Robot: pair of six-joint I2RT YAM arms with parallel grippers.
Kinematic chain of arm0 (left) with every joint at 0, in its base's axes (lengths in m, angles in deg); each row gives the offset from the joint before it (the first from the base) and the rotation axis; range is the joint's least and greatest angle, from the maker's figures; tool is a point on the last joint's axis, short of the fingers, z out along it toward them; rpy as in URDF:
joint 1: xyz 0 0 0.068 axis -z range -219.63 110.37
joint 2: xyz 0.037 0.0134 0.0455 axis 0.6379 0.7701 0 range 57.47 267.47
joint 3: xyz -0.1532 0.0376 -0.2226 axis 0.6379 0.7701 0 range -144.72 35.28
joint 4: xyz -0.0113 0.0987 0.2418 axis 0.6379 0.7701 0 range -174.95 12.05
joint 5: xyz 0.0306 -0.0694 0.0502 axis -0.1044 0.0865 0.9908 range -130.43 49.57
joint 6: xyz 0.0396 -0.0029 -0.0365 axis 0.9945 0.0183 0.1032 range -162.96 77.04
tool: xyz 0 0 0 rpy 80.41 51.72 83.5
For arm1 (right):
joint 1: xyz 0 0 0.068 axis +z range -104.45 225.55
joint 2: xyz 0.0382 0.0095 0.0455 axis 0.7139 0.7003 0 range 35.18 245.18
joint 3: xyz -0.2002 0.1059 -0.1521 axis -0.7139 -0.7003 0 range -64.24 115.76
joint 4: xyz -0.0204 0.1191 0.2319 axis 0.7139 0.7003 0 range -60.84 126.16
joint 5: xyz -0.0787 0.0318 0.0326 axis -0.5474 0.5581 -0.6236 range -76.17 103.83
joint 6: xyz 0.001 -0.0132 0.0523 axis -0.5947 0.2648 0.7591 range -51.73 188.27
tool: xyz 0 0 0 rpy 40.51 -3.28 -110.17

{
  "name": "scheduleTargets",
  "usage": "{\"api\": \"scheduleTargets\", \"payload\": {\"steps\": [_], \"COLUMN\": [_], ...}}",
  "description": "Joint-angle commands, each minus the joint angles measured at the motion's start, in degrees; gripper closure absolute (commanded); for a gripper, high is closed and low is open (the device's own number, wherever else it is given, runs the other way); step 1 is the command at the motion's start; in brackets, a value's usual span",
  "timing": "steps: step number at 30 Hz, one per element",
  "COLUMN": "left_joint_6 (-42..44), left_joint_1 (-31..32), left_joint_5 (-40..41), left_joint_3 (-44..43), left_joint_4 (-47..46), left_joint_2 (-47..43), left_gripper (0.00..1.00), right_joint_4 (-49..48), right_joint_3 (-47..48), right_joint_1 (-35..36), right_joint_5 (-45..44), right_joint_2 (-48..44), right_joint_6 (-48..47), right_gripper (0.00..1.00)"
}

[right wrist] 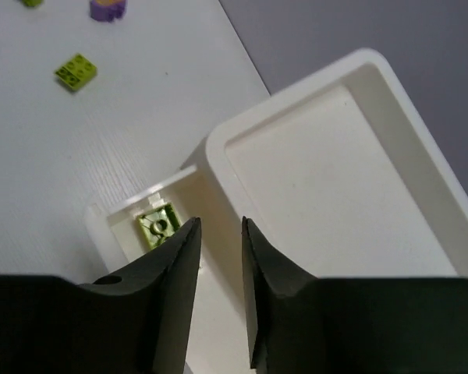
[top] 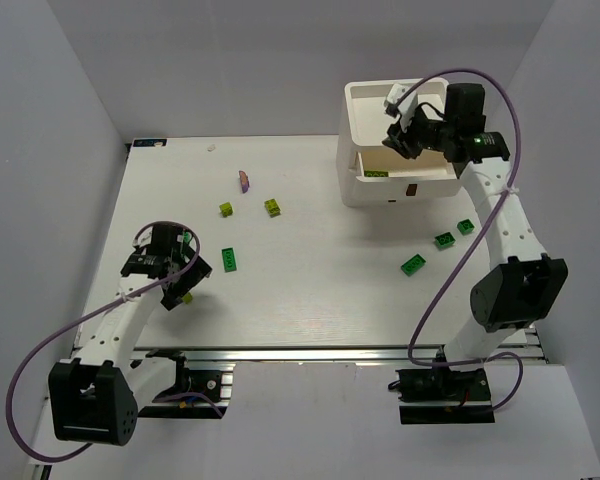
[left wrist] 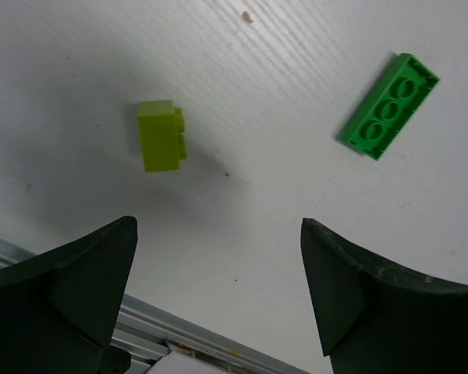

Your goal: Sort the legos into containers by color

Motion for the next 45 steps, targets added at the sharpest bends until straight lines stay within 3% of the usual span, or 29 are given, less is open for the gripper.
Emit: {"api": "scheduleTargets", "payload": {"steps": [1, 3, 5, 7, 9, 20, 26, 34, 35, 37, 38, 39, 40, 41, 42, 45], "left_joint_6": [-3.5, -4.6, -4.8, -4.8, -4.7, -1.3, -0.8, 0.6, 1.7, 8.8, 10.6, 12.3, 14.3, 14.8, 14.9, 14.2], "left_joint_1": [-0.2, -0.2, -0.2, -0.2, -0.2, -0.2, -0.2, -0.2, 0.4, 0.9, 0.9, 0.9, 0.9, 0.9, 0.9, 2.5], "left_joint_5": [3.8, 5.6, 6.6, 8.0, 9.2, 10.3, 11.4, 10.2, 8.5, 1.3, -3.0, -12.7, -16.7, -19.9, -26.5, -34.2], "left_joint_3": [-1.3, -1.0, 0.3, 1.5, 2.0, -0.3, 0.1, -0.4, -1.4, -3.9, -4.5, -4.8, -5.1, -5.6, -6.2, -10.5], "left_joint_4": [3.7, 4.4, 3.6, 2.4, 0.1, -7.6, -7.6, -6.9, -6.9, -11.2, -13.3, -19.4, -22.1, -24.2, -26.7, -35.6], "left_joint_2": [0.7, 1.2, 2.5, 3.7, 4.8, 17.1, 17.4, 14.0, 13.3, 9.7, 7.9, 6.2, 3.4, 2.7, 2.6, 7.2], "left_gripper": [0.05, 0.08, 0.08, 0.08, 0.08, 0.21, 0.51, 0.77, 0.85, 0.93, 0.95, 0.95, 0.96, 0.96, 0.97, 1.0], "right_joint_4": [-5.3, -10.3, -11.1, -10.8, -10.8, -12.5, -13.9, -13.3, -13.3, -13.6, -14.1, -15.8, -16.8, -18.1, -20.6, -24.7], "right_joint_3": [-0.4, -6.7, -9.7, -12.4, -14.5, -20.7, -21.7, -21.6, -21.4, -21.4, -21.4, -21.8, -21.9, -22.4, -23.5, -25.6], "right_joint_1": [0.3, 1.3, 2.1, 2.6, 2.8, 3.5, 3.6, 3.5, 3.5, 3.3, 3.3, 3.2, 3.2, 3.2, 3.0, 3.1], "right_joint_5": [11.4, 13.4, 13.0, 12.8, 13.4, 13.1, 13.0, 12.2, 12.1, 12.0, 11.7, 11.0, 10.3, 9.2, 8.4, 3.1], "right_joint_2": [-6.6, -8.8, -10.4, -10.9, -11.7, -15.5, -15.9, -15.8, -15.8, -15.9, -16.2, -16.3, -16.6, -17.2, -17.6, -19.4], "right_joint_6": [8.1, 11.7, 11.1, 11.2, 11.3, 11.7, 13.7, 13.9, 14.3, 15.3, 16.2, 19.1, 20.9, 22.5, 26.2, 33.3], "right_gripper": [0.7, 0.78, 0.69, 0.54, 0.49, 0.48, 0.48, 0.48, 0.49, 0.51, 0.58, 0.65, 0.74, 0.92, 1.0, 1.0]}}
